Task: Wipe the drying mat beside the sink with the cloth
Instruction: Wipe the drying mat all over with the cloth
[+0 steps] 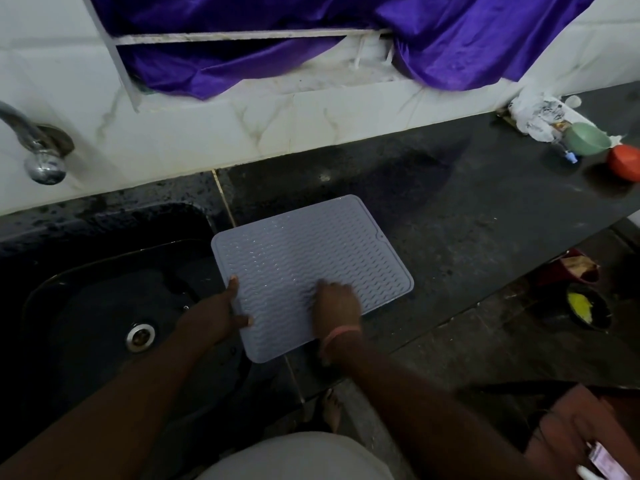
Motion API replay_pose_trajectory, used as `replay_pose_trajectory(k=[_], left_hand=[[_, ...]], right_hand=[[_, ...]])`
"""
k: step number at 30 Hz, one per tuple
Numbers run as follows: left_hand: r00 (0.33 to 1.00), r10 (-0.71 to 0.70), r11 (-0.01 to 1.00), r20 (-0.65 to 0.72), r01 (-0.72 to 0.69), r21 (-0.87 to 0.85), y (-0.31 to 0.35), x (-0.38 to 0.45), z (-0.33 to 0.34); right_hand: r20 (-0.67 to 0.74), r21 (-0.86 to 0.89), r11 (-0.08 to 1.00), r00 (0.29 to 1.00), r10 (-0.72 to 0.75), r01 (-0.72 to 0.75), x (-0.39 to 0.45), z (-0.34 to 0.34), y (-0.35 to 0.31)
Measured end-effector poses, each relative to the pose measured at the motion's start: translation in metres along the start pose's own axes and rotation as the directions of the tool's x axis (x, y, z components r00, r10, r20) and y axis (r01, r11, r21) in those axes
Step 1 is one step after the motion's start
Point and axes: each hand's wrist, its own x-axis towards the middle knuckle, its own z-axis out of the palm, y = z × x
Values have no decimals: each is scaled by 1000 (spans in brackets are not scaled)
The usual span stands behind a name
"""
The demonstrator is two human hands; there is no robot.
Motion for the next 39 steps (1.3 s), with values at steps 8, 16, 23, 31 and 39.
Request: replay_pose_trajectory(k=[8,16,23,31,39], left_hand=[[1000,-12,1000,2,12,-23,0,1,0],[1000,-4,1000,22,5,-6,0,1,-4],[999,-17,999,33,15,37,4,2,-3],[999,-34,997,24,32,75,13,-2,-6],[999,-30,998,32,28,60,16,-8,-9]], right_hand=[[87,244,945,966,-245,217,-19,-3,-32],[-29,-111,943,949,312,-314,70,-59,129],[-32,-2,999,998,-52,52,-6,-1,16],[77,226,947,965,-251,229,-15,-1,-19],[-51,-28,947,946,319,-321,70,-60,134]])
